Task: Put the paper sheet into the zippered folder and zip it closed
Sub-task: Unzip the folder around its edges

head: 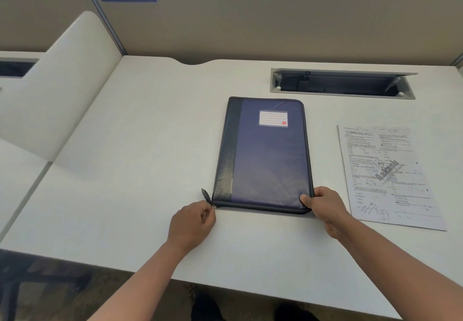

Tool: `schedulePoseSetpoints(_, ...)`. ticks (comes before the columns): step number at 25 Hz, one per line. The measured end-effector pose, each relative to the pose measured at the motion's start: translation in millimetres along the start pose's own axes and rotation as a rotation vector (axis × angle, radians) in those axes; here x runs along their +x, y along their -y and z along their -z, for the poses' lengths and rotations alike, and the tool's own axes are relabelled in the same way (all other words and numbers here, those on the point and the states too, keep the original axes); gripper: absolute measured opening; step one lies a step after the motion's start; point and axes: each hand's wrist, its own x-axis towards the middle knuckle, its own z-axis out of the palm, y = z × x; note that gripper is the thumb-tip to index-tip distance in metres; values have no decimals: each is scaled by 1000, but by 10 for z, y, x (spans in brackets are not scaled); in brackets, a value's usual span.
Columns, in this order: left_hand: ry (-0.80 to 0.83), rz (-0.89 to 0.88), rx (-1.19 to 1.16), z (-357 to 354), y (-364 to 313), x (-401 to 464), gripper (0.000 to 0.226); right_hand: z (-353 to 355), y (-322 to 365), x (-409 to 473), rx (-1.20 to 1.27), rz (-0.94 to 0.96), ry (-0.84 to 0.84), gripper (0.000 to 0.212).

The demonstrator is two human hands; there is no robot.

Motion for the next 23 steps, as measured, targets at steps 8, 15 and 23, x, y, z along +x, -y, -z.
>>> schedulePoseSetpoints(8, -51, 137, 47, -44, -14, -24, 24, -30, 6, -9, 8, -20, -38, 10)
schedulePoseSetpoints(15, -64, 137, 15, 39, 46, 24, 12, 21, 28, -36, 33, -32, -8, 12)
schedulePoseSetpoints(23, -140, -81, -59, 73, -323, 454, 31, 84, 82, -146, 124, -74, 26, 16)
